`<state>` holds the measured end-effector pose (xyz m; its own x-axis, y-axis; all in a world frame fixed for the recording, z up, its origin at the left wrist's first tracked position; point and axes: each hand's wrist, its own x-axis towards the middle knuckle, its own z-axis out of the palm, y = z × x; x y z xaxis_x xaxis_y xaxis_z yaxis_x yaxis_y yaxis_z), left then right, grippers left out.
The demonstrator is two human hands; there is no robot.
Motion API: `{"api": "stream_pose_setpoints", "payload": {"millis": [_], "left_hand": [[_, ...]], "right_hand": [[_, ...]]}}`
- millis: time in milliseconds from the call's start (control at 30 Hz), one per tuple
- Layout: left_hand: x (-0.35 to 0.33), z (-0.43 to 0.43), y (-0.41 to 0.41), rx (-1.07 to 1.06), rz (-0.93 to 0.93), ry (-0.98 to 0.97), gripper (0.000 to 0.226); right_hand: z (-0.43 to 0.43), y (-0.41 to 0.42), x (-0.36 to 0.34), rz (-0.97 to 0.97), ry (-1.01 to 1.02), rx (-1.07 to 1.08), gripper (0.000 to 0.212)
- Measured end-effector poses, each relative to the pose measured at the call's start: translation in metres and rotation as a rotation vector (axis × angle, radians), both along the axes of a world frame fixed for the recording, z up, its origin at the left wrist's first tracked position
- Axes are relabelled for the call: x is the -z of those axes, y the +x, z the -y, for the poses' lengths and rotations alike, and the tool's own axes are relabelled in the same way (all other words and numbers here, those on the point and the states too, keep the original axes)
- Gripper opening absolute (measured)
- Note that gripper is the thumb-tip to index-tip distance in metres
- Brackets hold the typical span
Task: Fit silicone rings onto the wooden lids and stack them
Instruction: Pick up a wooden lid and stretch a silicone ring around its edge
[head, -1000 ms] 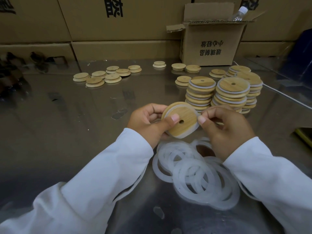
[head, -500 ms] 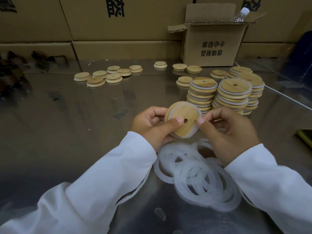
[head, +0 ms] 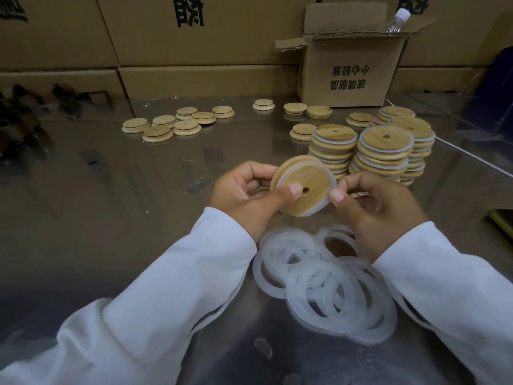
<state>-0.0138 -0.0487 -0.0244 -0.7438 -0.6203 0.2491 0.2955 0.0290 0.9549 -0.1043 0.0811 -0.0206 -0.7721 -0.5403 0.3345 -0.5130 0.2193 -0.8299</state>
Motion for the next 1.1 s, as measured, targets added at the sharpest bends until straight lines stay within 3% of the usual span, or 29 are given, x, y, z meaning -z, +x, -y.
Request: {"api": "stream_pose_setpoints", "payload": {"millis": [367,600,1100], "left_hand": [[-0.002,0.000,0.000,0.097,-0.013,0.171,0.030],[-0.002,-0.001,-0.001,0.077,0.006,0.157,0.031],[-0.008,-0.004,0.000,0.116,-0.052,0.373,0.031]], "right_hand": [[-0.003,0.000,-0.002,-0.002,0.029,0.026,0.022],[0.000,0.001,-0.001,-0.011,0.092,0.072,0.022],[0.001,0.010,-0.002,0.132,-0.203,-0.103,0.013]]}}
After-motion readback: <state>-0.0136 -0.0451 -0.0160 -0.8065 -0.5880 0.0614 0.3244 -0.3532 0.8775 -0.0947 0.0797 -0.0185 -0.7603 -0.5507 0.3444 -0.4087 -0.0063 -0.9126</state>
